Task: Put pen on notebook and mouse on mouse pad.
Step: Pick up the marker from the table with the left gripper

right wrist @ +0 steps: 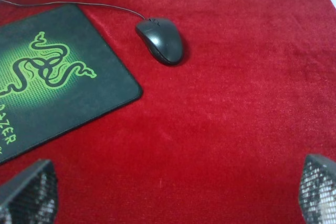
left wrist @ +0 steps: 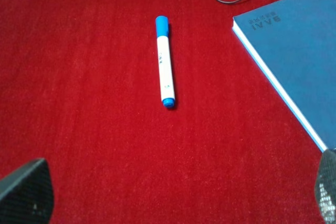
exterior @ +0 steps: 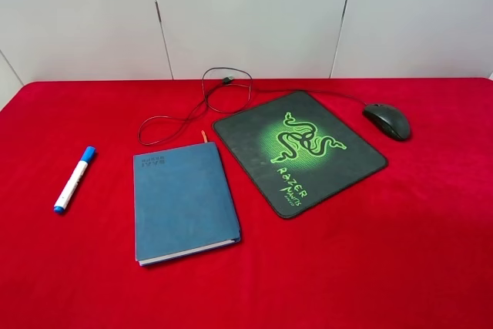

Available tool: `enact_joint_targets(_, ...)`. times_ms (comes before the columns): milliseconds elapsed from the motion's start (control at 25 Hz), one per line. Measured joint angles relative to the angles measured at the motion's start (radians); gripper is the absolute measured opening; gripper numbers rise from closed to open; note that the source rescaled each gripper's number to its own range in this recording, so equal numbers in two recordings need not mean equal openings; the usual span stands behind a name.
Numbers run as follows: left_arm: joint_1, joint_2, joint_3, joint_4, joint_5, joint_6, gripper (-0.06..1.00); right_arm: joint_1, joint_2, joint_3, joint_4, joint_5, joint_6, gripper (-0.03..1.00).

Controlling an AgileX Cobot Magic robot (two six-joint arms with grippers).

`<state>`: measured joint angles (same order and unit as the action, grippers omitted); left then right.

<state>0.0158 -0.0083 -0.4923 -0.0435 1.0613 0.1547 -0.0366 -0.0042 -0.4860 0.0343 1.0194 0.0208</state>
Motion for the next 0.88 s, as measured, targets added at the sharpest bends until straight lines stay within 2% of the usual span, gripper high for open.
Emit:
enact_joint_targets(280, 0.0, 0.049, -0.072, 0.0, 0.009, -0.001, 1.0, 0.0, 0.0, 0.0, 0.0, 0.0, 0.0, 1.0)
enact_joint_targets(640, 0.0, 0.383, -0.271, -0.001, 0.05, -0.003, 1.0, 0.0, 0.0, 0.0, 0.0, 0.0, 0.0, 1.0)
enact_joint_targets(880, 0.0, 0.57, -0.303, -0.001, 0.057, -0.017, 1.0, 0.0, 0.0, 0.0, 0.0, 0.0, 0.0, 1.0)
